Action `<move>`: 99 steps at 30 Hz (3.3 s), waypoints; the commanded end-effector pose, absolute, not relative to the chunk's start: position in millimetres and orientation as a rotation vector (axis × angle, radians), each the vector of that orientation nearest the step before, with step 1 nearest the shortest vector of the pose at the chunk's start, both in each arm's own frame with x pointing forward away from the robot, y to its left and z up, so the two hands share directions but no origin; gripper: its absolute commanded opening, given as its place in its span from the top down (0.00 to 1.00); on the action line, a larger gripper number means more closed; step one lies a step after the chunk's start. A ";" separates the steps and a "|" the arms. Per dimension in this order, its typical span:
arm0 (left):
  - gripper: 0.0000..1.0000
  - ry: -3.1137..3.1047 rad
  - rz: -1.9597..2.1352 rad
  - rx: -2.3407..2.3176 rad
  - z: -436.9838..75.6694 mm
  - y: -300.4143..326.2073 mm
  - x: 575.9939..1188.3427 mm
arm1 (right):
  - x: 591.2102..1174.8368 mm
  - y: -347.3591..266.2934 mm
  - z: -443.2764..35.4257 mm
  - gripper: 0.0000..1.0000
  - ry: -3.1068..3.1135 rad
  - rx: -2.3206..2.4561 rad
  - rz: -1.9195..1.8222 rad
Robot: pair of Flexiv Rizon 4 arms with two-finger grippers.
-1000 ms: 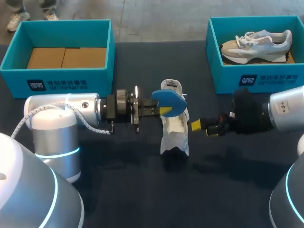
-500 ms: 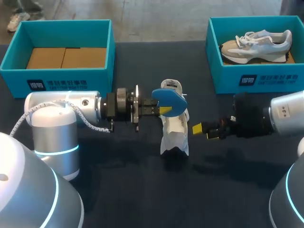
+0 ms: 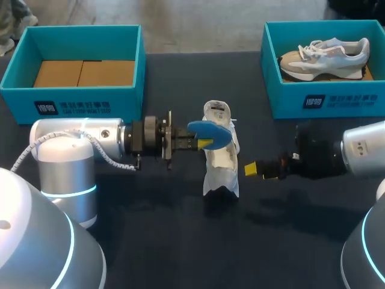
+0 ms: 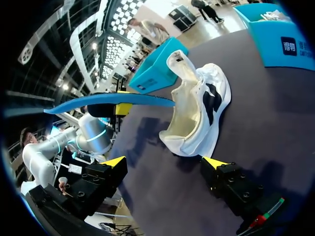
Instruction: Take the shoe out of the shoebox, open the shoe tongue, remove and reinsert the insole, then place the shoe into the shoebox
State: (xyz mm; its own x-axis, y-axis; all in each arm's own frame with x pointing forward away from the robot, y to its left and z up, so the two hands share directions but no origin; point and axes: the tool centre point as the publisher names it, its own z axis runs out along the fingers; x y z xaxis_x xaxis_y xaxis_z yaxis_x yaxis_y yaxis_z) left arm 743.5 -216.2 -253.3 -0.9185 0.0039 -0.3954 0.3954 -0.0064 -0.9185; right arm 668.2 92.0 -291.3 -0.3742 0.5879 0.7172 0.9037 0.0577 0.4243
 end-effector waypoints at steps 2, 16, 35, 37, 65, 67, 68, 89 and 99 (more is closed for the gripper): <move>1.00 1.985 -2.013 0.414 -257.2 -216.5 744.5 | 669.1 93.2 -289.4 0.00 -2.002 -1.495 -1.234; 1.00 1.997 -2.028 0.418 -264.0 -222.6 748.5 | 673.5 93.1 -290.9 0.00 -1.996 -1.502 -1.246; 1.00 2.002 -2.027 0.414 -264.1 -225.8 745.0 | 674.0 91.8 -294.6 0.00 -2.019 -1.488 -1.258; 1.00 1.996 -2.028 0.421 -261.6 -226.7 744.0 | 673.9 91.4 -294.3 0.00 -2.020 -1.490 -1.259; 1.00 2.006 -2.036 0.413 -268.3 -228.7 743.5 | 681.6 91.3 -299.5 0.00 -2.147 -1.405 -1.294; 1.00 2.009 -2.040 0.408 -270.5 -229.4 743.9 | 684.1 91.0 -300.5 0.00 -2.148 -1.404 -1.285; 1.00 2.012 -2.042 0.405 -271.6 -229.9 744.1 | 685.1 91.0 -300.6 0.00 -2.150 -1.403 -1.282; 1.00 2.012 -2.041 0.404 -270.1 -234.5 741.3 | 686.3 90.4 -299.3 0.00 -2.156 -1.400 -1.264; 1.00 2.014 -2.063 0.414 -275.2 -243.9 743.4 | 684.9 89.8 -300.8 0.00 -2.149 -1.409 -1.274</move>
